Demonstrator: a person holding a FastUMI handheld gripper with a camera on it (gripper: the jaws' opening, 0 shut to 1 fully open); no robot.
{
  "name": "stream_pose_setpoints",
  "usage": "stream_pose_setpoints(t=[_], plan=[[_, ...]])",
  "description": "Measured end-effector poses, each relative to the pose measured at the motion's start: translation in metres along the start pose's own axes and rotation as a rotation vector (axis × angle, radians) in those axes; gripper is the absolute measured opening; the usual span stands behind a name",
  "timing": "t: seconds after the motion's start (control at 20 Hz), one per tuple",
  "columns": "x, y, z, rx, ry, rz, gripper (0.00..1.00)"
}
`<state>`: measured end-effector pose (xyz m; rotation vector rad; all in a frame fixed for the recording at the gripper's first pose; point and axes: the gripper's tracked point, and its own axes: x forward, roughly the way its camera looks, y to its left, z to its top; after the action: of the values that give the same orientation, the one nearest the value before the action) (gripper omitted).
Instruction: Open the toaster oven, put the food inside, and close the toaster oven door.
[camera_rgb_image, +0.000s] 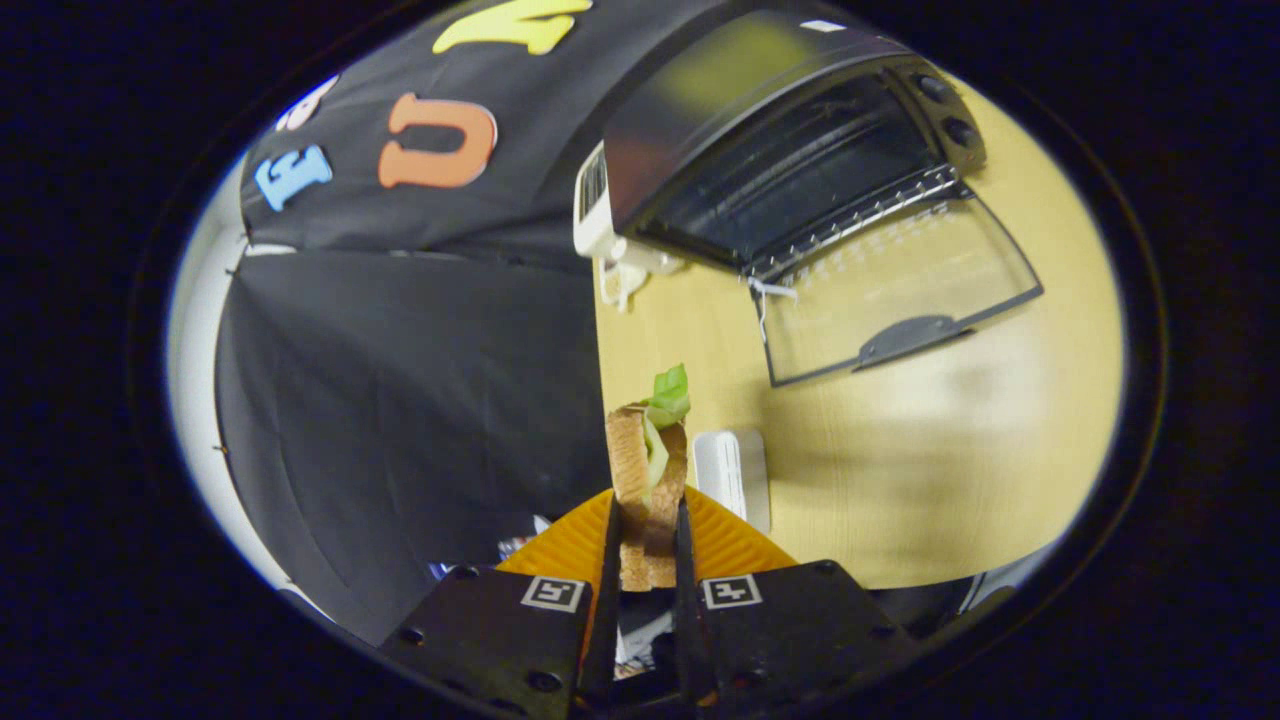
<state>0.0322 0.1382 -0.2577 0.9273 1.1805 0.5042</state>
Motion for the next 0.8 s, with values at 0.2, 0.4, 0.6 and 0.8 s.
stream_pose_setpoints(t=[0.2, 0.4, 0.6, 0.8], plan=[[-0.023, -0.034, 0.07, 0.115, -0.241, 0.023, 0.29], [-0.012, -0.064, 0.125, 0.279, -0.425, 0.122, 0.29], [0.003, -0.088, 0.166, 0.334, -0.539, 0.182, 0.29], [0.03, -0.104, 0.202, 0.372, -0.636, 0.251, 0.29]])
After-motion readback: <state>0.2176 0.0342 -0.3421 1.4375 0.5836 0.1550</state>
